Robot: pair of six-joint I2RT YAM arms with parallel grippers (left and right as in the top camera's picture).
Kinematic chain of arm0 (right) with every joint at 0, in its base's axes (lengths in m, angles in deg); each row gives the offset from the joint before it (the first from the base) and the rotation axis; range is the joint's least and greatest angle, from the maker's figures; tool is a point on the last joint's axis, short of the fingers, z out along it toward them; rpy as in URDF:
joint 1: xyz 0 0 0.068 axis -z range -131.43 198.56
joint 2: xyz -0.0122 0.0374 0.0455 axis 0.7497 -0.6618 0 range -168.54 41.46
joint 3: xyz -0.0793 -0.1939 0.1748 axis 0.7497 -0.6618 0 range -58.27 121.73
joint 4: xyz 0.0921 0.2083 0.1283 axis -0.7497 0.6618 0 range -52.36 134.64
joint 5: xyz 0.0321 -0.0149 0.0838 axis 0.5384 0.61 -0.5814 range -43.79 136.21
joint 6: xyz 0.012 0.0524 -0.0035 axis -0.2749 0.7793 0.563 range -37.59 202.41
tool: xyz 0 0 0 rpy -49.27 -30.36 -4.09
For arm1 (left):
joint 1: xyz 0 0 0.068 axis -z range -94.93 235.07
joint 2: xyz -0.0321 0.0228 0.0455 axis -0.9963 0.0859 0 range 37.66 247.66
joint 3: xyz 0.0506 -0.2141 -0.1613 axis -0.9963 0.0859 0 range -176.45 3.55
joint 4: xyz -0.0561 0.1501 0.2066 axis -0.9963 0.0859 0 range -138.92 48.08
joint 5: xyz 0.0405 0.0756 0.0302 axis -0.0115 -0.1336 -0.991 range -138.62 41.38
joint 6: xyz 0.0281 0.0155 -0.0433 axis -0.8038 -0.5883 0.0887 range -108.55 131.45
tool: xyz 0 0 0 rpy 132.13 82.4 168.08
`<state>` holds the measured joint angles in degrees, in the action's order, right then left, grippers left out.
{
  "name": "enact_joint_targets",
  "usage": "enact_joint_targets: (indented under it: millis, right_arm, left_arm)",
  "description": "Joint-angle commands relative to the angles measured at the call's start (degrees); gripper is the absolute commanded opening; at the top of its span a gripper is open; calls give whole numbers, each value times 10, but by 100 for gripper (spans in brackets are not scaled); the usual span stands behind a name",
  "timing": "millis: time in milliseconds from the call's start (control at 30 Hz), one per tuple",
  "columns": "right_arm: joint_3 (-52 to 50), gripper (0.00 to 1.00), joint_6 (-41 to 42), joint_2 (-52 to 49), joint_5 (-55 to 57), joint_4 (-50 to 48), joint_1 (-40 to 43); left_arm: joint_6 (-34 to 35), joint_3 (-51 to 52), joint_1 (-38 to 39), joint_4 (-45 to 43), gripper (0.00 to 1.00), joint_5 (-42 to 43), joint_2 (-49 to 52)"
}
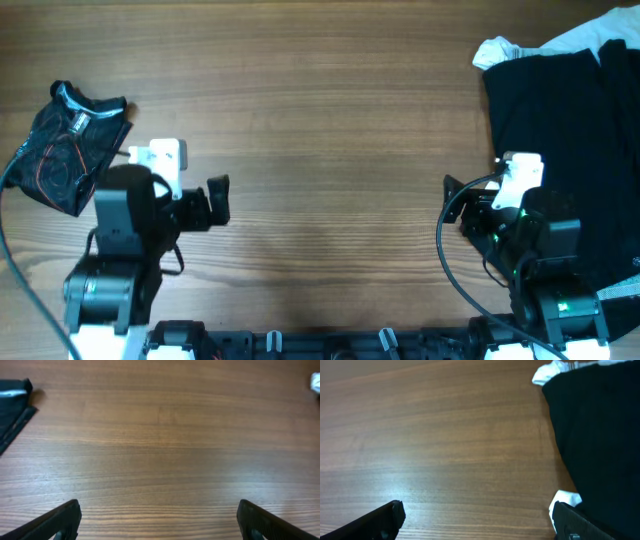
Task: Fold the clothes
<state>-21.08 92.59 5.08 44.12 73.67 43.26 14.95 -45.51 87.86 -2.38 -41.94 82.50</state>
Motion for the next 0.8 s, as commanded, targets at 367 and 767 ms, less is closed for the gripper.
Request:
enact_joint_targets:
  millis: [367, 767]
  right_arm:
    - [-5, 100, -3, -81, 14, 0, 0]
    - [-13, 100, -10, 34, 13, 24, 0]
  left_arm:
    - [3, 7, 0, 11, 100, -2, -34]
    - [3, 7, 0, 11, 100, -2, -34]
